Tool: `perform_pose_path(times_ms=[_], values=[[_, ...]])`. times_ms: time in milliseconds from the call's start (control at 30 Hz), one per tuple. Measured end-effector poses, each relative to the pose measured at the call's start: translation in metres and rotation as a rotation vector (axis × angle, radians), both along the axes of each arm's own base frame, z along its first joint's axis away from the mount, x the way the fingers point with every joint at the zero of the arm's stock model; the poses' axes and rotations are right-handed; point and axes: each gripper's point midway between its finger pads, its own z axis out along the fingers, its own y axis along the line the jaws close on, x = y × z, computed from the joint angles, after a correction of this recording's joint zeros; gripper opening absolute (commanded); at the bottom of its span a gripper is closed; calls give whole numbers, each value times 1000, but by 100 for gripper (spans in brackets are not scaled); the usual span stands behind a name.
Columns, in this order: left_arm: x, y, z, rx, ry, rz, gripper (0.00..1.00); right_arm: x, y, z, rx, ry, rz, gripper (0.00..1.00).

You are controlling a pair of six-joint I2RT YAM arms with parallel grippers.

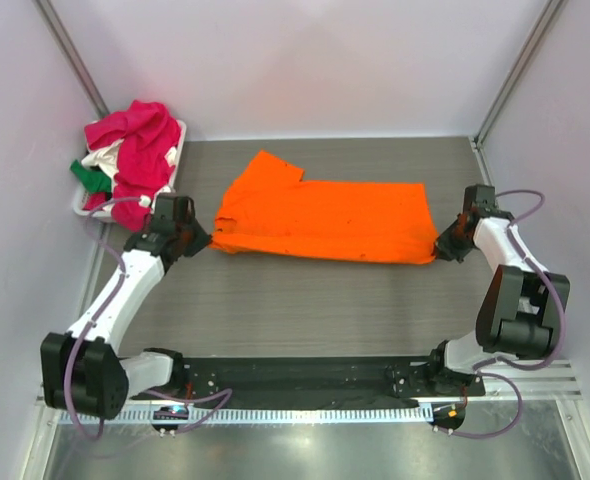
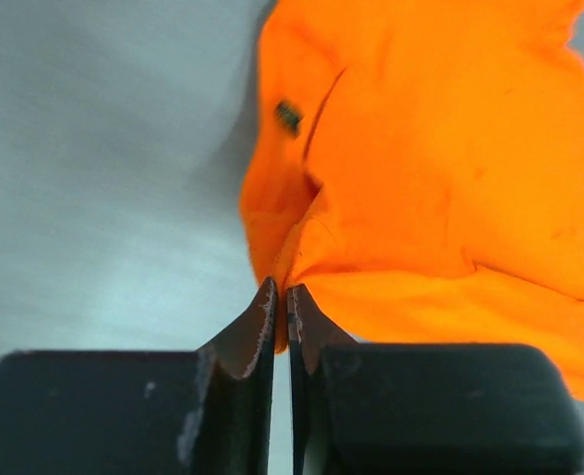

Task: Fold and stack the t-shirts
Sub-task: Fold the tshirt

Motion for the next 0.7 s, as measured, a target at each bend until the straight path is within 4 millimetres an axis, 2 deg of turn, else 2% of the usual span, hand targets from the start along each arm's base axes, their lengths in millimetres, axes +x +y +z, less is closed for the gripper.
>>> perform_pose_path(times_ms=[67, 100, 167, 233, 267, 333, 400, 467, 567, 633, 700], values=[[-23, 3, -11, -3, 37, -3, 30, -19, 4, -5, 2, 16, -10, 1], [-32, 4, -18, -5, 55, -3, 45, -29, 5, -10, 5, 31, -20, 13], [-60, 6, -36, -6, 121, -9, 74, -52, 7, -20, 20, 73, -57, 50], [-85, 8, -50, -15, 179, -6, 83, -72, 5, -27, 33, 104, -110, 96], [-97, 9, -53, -20, 202, -3, 87, -79, 2, -28, 37, 111, -131, 100], [-111, 10, -51, -30, 207, -3, 90, -89, -1, -25, 36, 108, -164, 100], [-115, 10, -39, -37, 179, -3, 92, -89, -3, -18, 32, 83, -177, 100], [-108, 9, -22, -39, 139, -9, 93, -83, -2, -6, 37, 49, -171, 100], [-83, 5, 4, -34, 100, -25, 93, -65, -1, 13, 40, -10, -140, 100], [-57, -2, 16, -27, 96, -58, 92, -48, 2, 27, 34, -48, -92, 100], [-17, -11, 26, -19, 79, -99, 92, -28, 10, 39, 28, -79, -30, 100]])
